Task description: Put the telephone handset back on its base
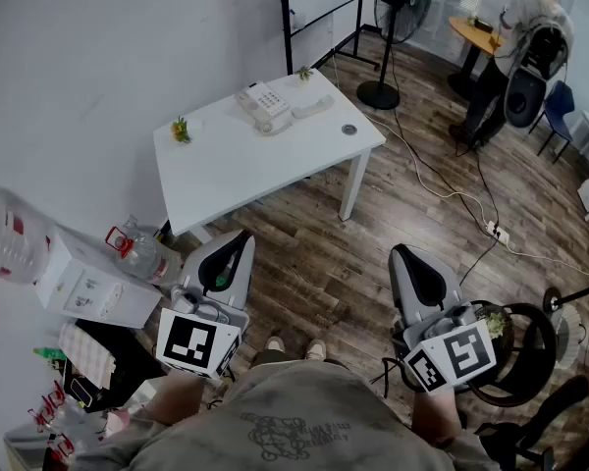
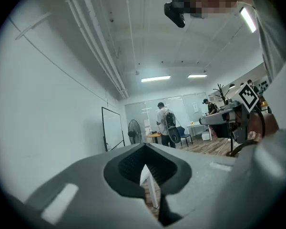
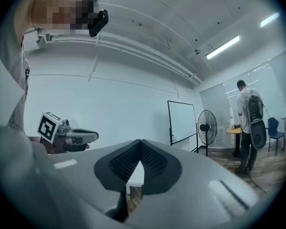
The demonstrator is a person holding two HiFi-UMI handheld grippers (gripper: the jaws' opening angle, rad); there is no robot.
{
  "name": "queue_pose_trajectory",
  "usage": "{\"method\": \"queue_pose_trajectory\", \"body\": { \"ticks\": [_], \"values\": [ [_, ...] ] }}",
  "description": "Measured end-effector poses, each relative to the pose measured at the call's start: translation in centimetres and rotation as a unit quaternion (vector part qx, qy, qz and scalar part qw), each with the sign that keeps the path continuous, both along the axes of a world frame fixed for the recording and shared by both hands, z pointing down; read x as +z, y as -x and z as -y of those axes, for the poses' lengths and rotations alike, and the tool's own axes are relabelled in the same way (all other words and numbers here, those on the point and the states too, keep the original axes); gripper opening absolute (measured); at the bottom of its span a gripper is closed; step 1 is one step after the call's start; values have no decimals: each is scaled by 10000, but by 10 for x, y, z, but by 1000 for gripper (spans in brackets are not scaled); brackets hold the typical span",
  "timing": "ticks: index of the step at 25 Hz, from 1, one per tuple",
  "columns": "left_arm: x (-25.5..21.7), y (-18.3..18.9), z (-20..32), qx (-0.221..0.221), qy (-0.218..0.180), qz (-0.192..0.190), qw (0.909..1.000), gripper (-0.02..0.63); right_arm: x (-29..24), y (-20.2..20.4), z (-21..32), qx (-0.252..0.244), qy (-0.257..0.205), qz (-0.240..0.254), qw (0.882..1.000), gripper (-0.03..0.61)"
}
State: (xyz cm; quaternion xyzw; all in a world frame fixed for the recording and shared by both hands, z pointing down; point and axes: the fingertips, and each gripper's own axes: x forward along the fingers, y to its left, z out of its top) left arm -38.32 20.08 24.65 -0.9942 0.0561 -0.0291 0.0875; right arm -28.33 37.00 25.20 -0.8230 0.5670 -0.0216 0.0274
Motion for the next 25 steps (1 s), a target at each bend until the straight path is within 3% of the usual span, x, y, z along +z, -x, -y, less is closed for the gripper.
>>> {"method": "queue_pose_trajectory", "body": {
  "ticks": [13, 25],
  "values": [
    [10, -4, -9, 23, 112, 193, 9997, 0, 2, -10, -6, 37, -18, 149, 9999, 28],
    [10, -13, -17, 112, 306, 58, 9995, 0, 7, -16, -22, 129, 74, 99, 9998, 28]
  ]
}}
